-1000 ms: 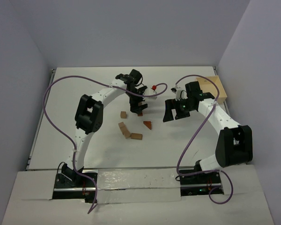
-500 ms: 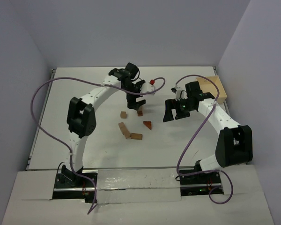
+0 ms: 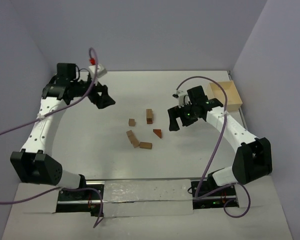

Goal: Build the wood block tower

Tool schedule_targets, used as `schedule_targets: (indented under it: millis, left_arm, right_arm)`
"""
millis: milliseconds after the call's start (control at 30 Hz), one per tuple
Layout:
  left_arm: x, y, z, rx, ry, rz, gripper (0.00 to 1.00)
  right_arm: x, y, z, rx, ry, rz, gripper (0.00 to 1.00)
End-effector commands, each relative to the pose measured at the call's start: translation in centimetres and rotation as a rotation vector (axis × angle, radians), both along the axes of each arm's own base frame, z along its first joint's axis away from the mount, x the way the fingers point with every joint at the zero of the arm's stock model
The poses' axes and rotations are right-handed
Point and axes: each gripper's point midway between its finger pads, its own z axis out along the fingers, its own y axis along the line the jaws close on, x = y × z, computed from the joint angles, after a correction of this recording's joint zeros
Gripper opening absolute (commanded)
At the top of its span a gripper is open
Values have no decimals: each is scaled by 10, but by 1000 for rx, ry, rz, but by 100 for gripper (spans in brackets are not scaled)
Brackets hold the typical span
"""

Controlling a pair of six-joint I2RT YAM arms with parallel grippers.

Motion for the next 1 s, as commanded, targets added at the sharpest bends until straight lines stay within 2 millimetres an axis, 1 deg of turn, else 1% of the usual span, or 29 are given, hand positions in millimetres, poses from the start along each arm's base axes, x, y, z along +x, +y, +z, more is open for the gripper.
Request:
schedule_targets:
  millis: [0,33,100,133,167,233,267,300,367,433,500,533,567,633,700,733,767,800,833,867,967]
  left_arm:
    - [14,24,2,-188,71,222,99]
    - [10,29,-12,-153,112,245,99]
    - [11,36,-34,-120,179,303,99]
    - [12,37,-42,-105,198,304,99]
    - [9,39,-54,-75,235,305,99]
    - [6,43,-86,-5,277,254,99]
    - [5,44,-94,2,284,257,99]
    - [10,47,-103,13,270,276,99]
    - [23,52,-112,17,262,344,99]
    - [43,59,-115,60,221,432,99]
    - [60,66,-121,116,202,548,99]
    - [65,66,-124,142,196,590,99]
    - [72,66,-133,162,214,674,99]
    - [77,56,-137,149,209,717,99]
    - [74,39,-138,97,236,741,99]
    - [74,37,-138,94,239,744,99]
    - [75,30,-138,83,268,751,99]
    - [73,24,-139,85,294,756,99]
    - [72,23,-143,97,314,758,99]
    - [69,18,-147,105,337,736,99]
    - [61,-3,-152,124,361,670,99]
  right_arm:
    - [2,15,16,-99,-127,66,100]
    - [2,18,16,-103,-130,73,100]
    - [3,23,16,-109,-123,84,100]
    - [4,24,15,-111,-121,85,100]
    - [5,25,15,-113,-121,85,100]
    - [9,26,13,-120,-119,82,100]
    - [9,27,13,-121,-118,81,100]
    - [10,27,12,-124,-114,81,100]
    - [11,27,10,-130,-110,80,100]
    - [10,25,8,-139,-109,77,100]
    - [10,24,6,-144,-108,72,100]
    - [10,23,6,-148,-108,70,100]
    - [9,22,3,-150,-105,68,100]
    - [9,22,2,-152,-104,67,100]
    - [9,22,1,-156,-103,66,100]
    - [9,22,1,-157,-103,66,100]
    - [10,20,1,-161,-106,63,100]
    - [9,20,1,-164,-108,62,100]
    - [9,20,1,-165,-108,62,100]
    - [9,19,1,-165,-110,61,100]
    - [9,19,-1,-167,-109,60,100]
